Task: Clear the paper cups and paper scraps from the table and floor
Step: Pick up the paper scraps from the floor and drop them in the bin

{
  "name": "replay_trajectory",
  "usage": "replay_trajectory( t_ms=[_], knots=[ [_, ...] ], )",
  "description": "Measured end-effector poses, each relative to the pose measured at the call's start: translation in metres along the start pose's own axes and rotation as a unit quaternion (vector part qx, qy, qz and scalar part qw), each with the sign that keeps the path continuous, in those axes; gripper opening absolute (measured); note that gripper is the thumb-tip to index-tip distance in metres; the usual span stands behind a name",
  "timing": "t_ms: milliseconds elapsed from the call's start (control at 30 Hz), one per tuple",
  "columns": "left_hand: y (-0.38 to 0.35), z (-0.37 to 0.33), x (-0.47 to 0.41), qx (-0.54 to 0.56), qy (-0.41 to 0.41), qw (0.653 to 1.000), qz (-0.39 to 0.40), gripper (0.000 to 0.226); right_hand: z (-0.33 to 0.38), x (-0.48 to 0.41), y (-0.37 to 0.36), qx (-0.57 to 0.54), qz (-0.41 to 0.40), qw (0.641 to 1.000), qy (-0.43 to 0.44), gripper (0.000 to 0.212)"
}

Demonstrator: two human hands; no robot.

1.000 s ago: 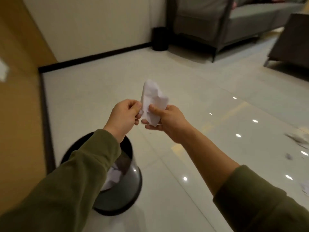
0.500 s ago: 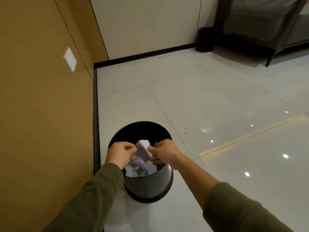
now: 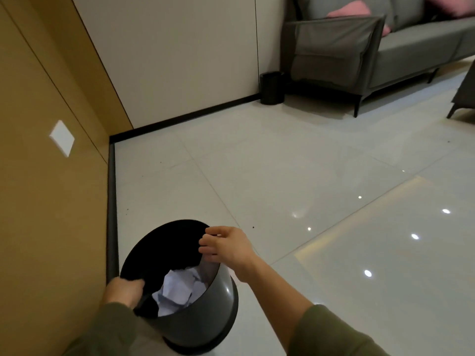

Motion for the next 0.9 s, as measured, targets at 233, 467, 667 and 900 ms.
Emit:
replay_trajectory(
  t_ms=[233, 467, 667, 900],
  knots=[
    [0.011, -0.041, 0.019, 0.002, -0.122, 0.992, -0.023, 0.02, 0.043, 0.027, 0.028, -0.009, -0.009, 0.999, 0.042, 0.031],
    [-0.001, -0.159, 0.074, 0.092, -0.252, 0.963, 0.035, 0.028, 0.083, 0.063, 0.098, -0.049, -0.102, 0.988, 0.108, 0.029],
    [-0.029, -0.255, 0.154, 0.101, -0.294, 0.948, 0.068, 0.027, 0.149, 0.151, 0.205, -0.097, -0.171, 0.96, 0.197, 0.02],
    [-0.12, -0.314, 0.233, 0.117, -0.272, 0.946, 0.133, 0.021, 0.127, 0.284, 0.372, -0.101, -0.305, 0.923, 0.21, 0.018]
  ],
)
Point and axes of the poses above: each hand's wrist, its own x-axis away from the middle knuckle, its own y-axis out of the back of the hand, z = x × y, the point moved 6 cm from there along -x, towards the middle knuckle, and after that the axes turned 6 degrees about -y, right-handed, at the moved point
